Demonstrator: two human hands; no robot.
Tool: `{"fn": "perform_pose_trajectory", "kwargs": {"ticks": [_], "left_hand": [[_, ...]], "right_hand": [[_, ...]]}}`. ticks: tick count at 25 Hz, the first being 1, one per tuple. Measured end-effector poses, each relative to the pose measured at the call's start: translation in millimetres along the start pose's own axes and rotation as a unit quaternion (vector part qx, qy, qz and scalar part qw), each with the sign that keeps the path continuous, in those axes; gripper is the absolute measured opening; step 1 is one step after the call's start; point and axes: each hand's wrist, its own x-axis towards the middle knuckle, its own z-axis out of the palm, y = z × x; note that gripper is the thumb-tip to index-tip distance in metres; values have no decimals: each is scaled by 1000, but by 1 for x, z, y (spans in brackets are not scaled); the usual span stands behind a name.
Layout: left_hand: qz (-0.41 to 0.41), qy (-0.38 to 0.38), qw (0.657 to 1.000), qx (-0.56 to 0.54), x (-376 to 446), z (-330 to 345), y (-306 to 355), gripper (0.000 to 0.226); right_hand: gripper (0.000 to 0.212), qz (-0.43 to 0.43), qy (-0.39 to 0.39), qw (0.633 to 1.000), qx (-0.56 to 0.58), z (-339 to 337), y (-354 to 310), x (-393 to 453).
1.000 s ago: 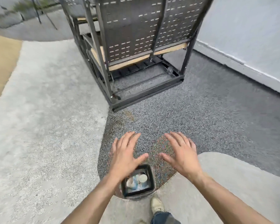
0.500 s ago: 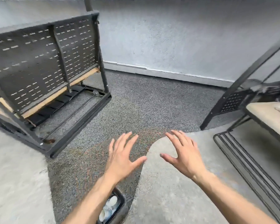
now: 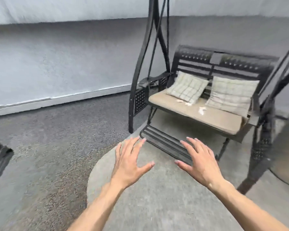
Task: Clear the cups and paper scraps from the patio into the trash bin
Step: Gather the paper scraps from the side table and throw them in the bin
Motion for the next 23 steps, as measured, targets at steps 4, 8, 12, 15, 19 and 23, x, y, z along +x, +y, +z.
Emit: {"fn": "perform_pose_trajectory", "kwargs": {"ticks": [4, 8, 12, 15, 19, 23], "left_hand": [[75, -30, 996, -42, 56, 69, 105, 82], [147, -67, 984, -80, 91, 126, 201, 81], [226, -123, 961, -98, 112, 176, 280, 81], [288, -157, 938, -114, 124, 212, 336, 81], [350, -183, 908, -139, 143, 260, 405, 80], [373, -203, 891, -161, 176, 308, 453, 79]], "right_hand": [[76, 88, 9, 995, -41, -38, 116, -38], [75, 182, 36, 981, -59, -73, 204, -88], [76, 279, 51, 957, -65, -96, 263, -140], [76, 347, 66, 933, -69, -107, 298, -176], [76, 410, 76, 904, -93, -121, 342, -211], [76, 465, 100, 873, -112, -132, 391, -225]]}}
